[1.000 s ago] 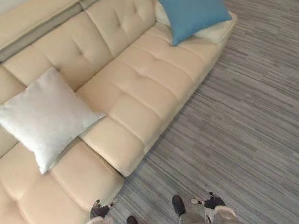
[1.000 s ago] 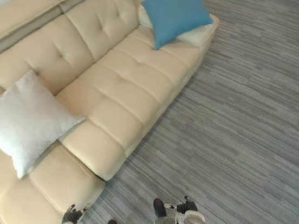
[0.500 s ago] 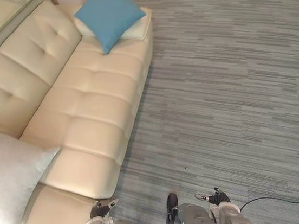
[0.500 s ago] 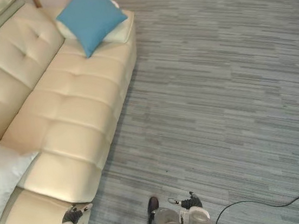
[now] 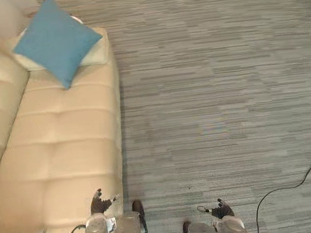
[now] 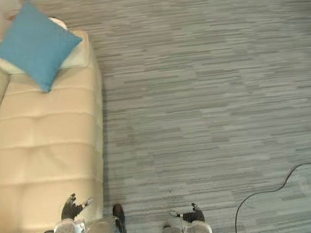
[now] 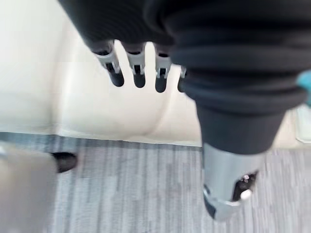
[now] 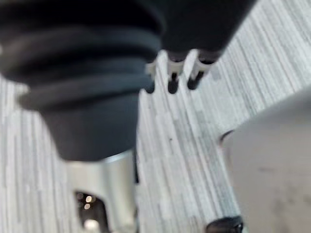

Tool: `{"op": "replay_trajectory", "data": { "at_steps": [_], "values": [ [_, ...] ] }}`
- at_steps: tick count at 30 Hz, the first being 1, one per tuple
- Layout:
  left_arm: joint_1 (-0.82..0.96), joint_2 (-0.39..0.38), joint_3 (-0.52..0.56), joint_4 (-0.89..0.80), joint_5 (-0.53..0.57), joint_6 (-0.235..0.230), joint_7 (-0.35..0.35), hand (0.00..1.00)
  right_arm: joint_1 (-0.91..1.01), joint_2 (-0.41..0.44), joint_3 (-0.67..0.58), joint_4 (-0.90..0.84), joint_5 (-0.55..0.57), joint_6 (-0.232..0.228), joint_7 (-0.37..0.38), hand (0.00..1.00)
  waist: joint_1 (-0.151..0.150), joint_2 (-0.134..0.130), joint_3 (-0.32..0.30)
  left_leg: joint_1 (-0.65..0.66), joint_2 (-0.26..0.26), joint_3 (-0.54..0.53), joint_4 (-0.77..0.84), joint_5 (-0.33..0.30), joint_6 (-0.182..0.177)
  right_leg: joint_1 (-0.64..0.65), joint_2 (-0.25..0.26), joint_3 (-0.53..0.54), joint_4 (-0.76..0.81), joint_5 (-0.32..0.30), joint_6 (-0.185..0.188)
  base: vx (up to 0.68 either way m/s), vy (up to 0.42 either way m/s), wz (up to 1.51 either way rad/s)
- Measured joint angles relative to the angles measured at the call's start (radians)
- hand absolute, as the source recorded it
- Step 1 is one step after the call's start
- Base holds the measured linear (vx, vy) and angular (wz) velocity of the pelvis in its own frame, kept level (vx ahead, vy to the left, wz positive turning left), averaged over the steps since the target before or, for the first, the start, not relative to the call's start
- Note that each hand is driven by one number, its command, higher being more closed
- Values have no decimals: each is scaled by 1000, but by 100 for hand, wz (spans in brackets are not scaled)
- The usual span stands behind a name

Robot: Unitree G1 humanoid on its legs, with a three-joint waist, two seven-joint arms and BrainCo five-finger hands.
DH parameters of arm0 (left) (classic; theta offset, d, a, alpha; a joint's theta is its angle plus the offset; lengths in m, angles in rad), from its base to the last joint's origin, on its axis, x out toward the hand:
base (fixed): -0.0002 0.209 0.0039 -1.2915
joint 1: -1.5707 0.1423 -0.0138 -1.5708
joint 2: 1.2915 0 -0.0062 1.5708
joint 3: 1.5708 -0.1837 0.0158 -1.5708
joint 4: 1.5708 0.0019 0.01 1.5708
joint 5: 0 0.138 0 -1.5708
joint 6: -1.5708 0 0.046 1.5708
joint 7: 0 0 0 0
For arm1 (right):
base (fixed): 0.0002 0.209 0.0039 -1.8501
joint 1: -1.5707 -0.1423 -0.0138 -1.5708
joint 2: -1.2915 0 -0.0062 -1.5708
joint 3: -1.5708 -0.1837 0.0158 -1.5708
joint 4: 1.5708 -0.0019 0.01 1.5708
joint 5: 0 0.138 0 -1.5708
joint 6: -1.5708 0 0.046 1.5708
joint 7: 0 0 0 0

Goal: Pick up cushions and gather them together orderly.

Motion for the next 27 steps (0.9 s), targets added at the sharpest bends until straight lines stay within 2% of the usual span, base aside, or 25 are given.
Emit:
{"op": "replay_trajectory", "data": {
  "at_steps": [1,2,3,4,5,6,7,8,10,11,12,13,14,15,16,17,18,20,21,22,24,27],
  "values": [
    [4,1,-31,4,-8,0,2,0,3,-1,1,-13,-1,0,0,0,-11,2,1,42,-1,29,-7,-20,11,-33,-11,-2,103,18,26,403,214,-62],
    [18,18,-110,25,-36,1,-4,0,3,-2,10,-35,-1,-2,1,0,-15,22,4,96,-2,46,-15,-49,19,-91,-18,-8,260,41,39,324,146,-44],
    [21,22,-129,46,-39,-2,-10,0,0,-2,10,-39,-1,-3,2,0,-19,30,7,117,-2,48,-19,-59,21,-112,-21,-26,321,38,35,494,152,-54],
    [23,24,-124,119,158,-30,-125,0,-22,-3,9,-33,-11,-8,29,0,-18,31,10,197,-3,65,-61,-64,24,-161,-29,-94,413,6,-12,419,88,-32],
    [22,4,-92,134,165,-17,-115,0,-31,-7,11,-21,-9,-10,33,0,-27,34,10,231,5,61,-90,-64,24,-181,-28,-166,401,-25,-58,498,46,-28],
    [15,-25,-2,145,119,-7,-84,0,-49,-5,13,-8,-10,-10,25,0,-30,35,12,259,19,64,-114,-64,24,-200,-20,-237,338,-48,-91,331,-18,-7],
    [13,-38,41,146,93,-5,-66,0,-58,-4,15,2,-10,-10,21,0,-30,37,13,270,29,66,-123,-64,24,-213,-10,-269,291,-53,-99,480,-79,-3],
    [11,-38,39,163,50,-3,-35,0,-76,-9,17,17,-11,-16,19,0,-32,43,19,293,48,63,-138,-64,23,-236,12,-318,160,-50,-110,402,-96,3],
    [5,-32,26,179,18,3,-24,0,-88,-21,19,20,-12,-16,15,0,-39,56,30,326,66,59,-164,-65,20,-256,33,-331,-21,14,-113,406,-138,21],
    [12,-24,22,183,2,6,-17,0,-91,-29,20,21,-17,-14,-1,0,-52,59,39,362,71,43,-186,-71,-12,-250,43,-326,-228,150,-111,425,-180,36],
    [15,-18,22,182,2,6,-15,0,-88,-30,20,21,-18,-12,-2,0,-56,51,42,375,66,37,-190,-77,-33,-240,42,-323,-304,217,-111,447,-201,46],
    [18,-2,25,181,0,5,-9,0,-81,-30,21,25,-19,-4,-3,0,-61,16,45,409,49,16,-190,-104,-78,-227,27,-297,-377,372,-124,387,-220,19],
    [8,-15,34,202,-7,7,-2,0,-97,-48,21,46,-20,-1,-1,0,-52,62,63,434,83,2,-194,-128,-111,-228,51,-306,-327,413,-157,490,-310,1],
    [-6,-23,34,202,-7,5,0,0,-121,-74,19,54,-20,0,-5,0,-56,86,63,423,103,-17,-177,-114,-114,-250,71,-300,-292,351,-161,539,-362,-15],
    [-19,-34,41,199,-7,2,2,0,-122,-83,10,56,-19,1,-6,0,-57,105,70,391,138,-48,-60,-108,-117,-247,89,-310,-235,283,-174,482,-336,-7],
    [-19,-39,51,198,-7,2,2,0,-117,-80,4,54,-16,1,-6,0,-57,107,72,373,151,-62,7,-107,-118,-233,95,-314,-226,264,-176,339,-246,4],
    [-15,-52,78,197,-7,2,3,0,-105,-74,4,49,-17,1,-8,0,-58,109,73,306,181,-99,193,-78,-130,-192,108,-326,-221,230,-180,259,-195,9],
    [3,-74,101,169,-11,5,3,0,-89,-71,29,41,-16,0,-13,0,-49,107,78,195,228,-138,507,39,-119,-114,128,-326,-222,182,-202,321,-165,-2],
    [17,-77,105,122,-15,3,2,0,-82,-63,47,19,-15,0,-16,0,-33,109,79,101,255,-131,707,20,-116,-61,145,-317,-222,147,-220,417,-138,-26],
    [20,-76,108,110,-16,3,3,0,-81,-51,49,12,-15,-1,-16,0,-19,99,84,46,255,-111,769,2,-113,-27,146,-305,-226,127,-225,327,-79,-28],
    [25,-78,109,84,-20,3,3,0,-84,-35,49,11,-14,1,-16,0,-5,98,84,-43,241,-68,759,-27,-101,38,146,-292,-264,109,-223,347,-38,-17],
    [37,-86,111,53,-37,-6,5,0,-89,-19,36,12,-9,1,-17,0,14,99,83,-108,210,-23,553,-60,-74,103,142,-271,-325,104,-213,349,47,-19]
  ]
}}
